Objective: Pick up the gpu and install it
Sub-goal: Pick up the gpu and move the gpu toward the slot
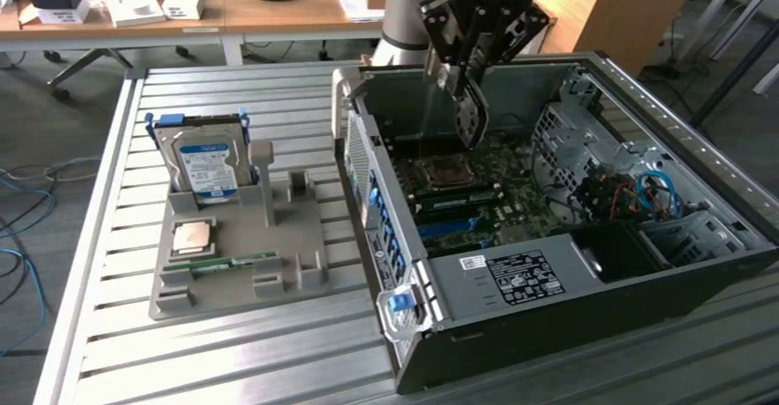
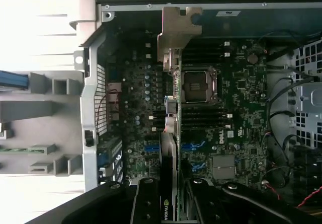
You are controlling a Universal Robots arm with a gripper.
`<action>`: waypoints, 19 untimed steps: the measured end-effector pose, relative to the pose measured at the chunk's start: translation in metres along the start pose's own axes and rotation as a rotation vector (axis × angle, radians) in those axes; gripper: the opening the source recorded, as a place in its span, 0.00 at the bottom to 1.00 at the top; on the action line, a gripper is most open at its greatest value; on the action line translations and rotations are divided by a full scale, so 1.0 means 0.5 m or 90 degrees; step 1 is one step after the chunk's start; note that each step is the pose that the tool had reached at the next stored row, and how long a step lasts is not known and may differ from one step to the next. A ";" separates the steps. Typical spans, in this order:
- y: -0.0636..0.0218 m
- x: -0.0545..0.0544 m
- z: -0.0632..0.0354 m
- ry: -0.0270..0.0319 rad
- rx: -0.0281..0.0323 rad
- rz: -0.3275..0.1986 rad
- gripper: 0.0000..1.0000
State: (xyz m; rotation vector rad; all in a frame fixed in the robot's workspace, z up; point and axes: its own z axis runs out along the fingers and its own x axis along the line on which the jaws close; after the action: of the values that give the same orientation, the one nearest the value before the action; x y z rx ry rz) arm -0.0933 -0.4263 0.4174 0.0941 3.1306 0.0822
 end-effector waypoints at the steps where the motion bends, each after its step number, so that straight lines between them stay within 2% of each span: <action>1: 0.000 -0.007 0.000 0.0000 0.0000 0.000 0.26; 9: 0.004 -0.069 0.001 0.0000 0.0000 0.000 0.26; 19: 0.008 -0.136 0.001 0.0000 -0.0003 0.000 0.26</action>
State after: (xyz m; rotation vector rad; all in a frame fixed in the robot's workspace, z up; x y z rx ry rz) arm -0.0253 -0.4263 0.4174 0.0944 3.1306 0.0829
